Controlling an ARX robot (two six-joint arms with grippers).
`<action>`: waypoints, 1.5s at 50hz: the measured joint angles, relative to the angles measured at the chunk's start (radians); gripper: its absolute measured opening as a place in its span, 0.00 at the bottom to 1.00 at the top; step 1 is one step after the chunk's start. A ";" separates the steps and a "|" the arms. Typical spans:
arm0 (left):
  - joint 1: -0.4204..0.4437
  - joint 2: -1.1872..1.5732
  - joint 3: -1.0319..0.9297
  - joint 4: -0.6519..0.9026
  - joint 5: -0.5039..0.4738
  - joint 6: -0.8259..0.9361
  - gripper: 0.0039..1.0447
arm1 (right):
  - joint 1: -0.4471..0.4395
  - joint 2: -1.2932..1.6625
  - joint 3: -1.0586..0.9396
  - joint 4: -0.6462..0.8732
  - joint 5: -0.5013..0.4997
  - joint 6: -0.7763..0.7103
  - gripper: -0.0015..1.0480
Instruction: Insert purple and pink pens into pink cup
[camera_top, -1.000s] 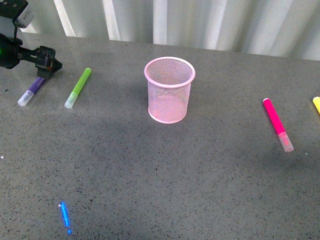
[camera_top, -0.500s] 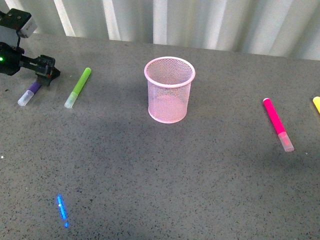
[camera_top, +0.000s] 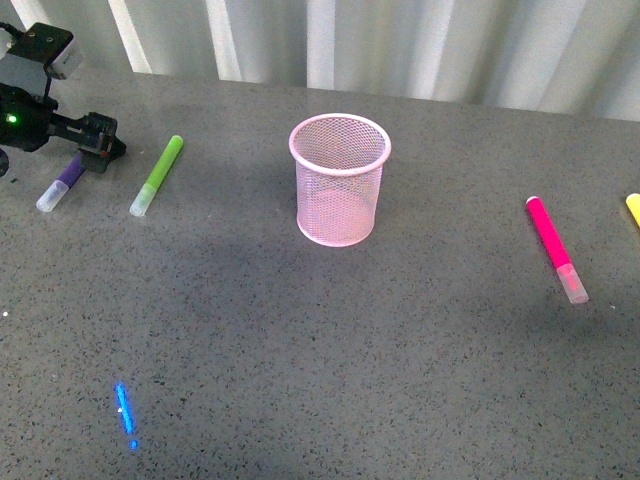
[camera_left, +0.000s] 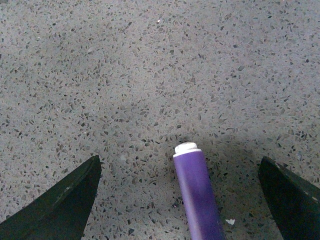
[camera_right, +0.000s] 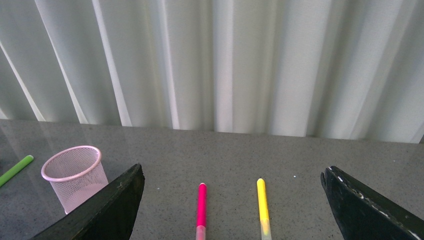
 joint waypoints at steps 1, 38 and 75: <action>0.000 0.000 0.003 -0.008 0.000 -0.003 0.94 | 0.000 0.000 0.000 0.000 0.000 0.000 0.93; -0.005 -0.077 -0.065 -0.026 0.042 -0.161 0.13 | 0.000 0.000 0.000 0.000 0.000 0.000 0.93; -0.566 -0.425 -0.424 0.849 -0.197 -0.803 0.13 | 0.000 0.000 0.000 0.000 0.000 0.000 0.93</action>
